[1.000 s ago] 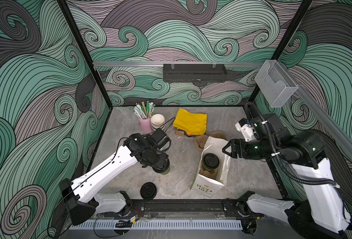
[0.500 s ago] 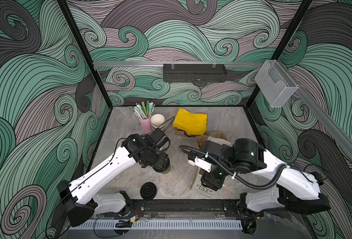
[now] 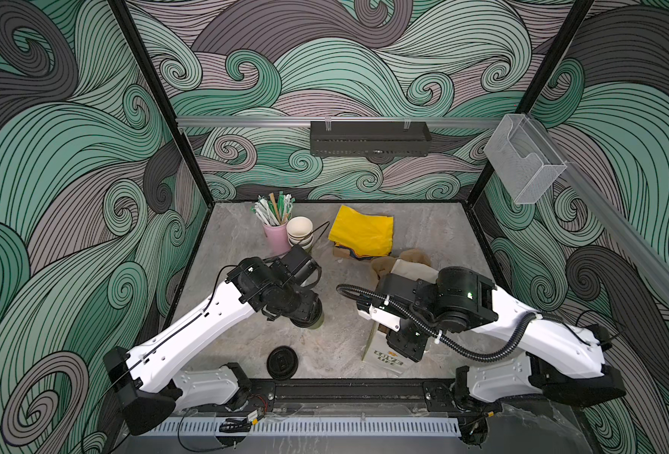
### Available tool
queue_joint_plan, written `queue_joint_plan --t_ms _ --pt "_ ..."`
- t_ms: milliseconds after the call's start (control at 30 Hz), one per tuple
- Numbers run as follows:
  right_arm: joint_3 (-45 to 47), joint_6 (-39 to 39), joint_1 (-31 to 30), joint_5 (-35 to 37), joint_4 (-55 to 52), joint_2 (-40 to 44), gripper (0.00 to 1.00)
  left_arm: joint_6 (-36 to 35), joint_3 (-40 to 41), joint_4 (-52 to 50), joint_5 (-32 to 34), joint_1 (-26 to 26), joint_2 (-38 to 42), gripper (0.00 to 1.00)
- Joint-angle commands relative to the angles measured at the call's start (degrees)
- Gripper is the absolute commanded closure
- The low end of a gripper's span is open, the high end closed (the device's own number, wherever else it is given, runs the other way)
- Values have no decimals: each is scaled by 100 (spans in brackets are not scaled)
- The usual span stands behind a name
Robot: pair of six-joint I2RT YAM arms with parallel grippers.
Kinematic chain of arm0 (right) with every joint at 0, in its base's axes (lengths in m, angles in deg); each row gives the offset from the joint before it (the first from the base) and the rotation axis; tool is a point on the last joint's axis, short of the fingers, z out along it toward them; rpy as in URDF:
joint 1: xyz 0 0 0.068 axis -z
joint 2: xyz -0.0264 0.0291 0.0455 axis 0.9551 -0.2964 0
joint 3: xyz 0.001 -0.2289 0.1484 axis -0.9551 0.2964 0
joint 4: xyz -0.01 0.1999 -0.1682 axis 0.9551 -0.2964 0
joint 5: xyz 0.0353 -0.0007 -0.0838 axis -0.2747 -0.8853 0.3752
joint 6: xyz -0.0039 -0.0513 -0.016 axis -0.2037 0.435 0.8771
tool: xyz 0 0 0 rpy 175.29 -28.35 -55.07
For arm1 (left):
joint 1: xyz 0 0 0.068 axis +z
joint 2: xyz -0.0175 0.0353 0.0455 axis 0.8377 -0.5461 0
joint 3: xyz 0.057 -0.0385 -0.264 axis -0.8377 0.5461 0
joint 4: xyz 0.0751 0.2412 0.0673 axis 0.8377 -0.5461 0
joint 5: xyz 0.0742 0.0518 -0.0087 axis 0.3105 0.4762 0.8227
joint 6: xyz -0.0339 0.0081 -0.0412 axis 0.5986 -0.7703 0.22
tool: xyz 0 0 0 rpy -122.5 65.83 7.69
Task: Pack a coffee takeout order
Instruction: Rotate the takeout bag at the center of the table.
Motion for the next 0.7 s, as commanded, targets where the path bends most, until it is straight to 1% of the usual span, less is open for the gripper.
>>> queue_joint_plan --t_ms 0,100,200,300,533,667 --pt "48 91 -19 25 -511 -79 81 59 31 -59 122 -17 111 45" --pt "87 92 -13 3 -478 -140 92 82 41 -81 153 -17 155 45" --pt "-4 41 -11 -4 -389 -201 99 112 58 -93 185 -17 212 45" --pt "-185 -143 28 116 -244 -289 100 132 63 -116 219 -17 263 45" --pt "-468 -967 285 490 242 -610 100 168 85 -205 263 -17 347 45" --pt "-743 -1274 403 693 403 -913 100 195 102 -285 310 -17 391 45"
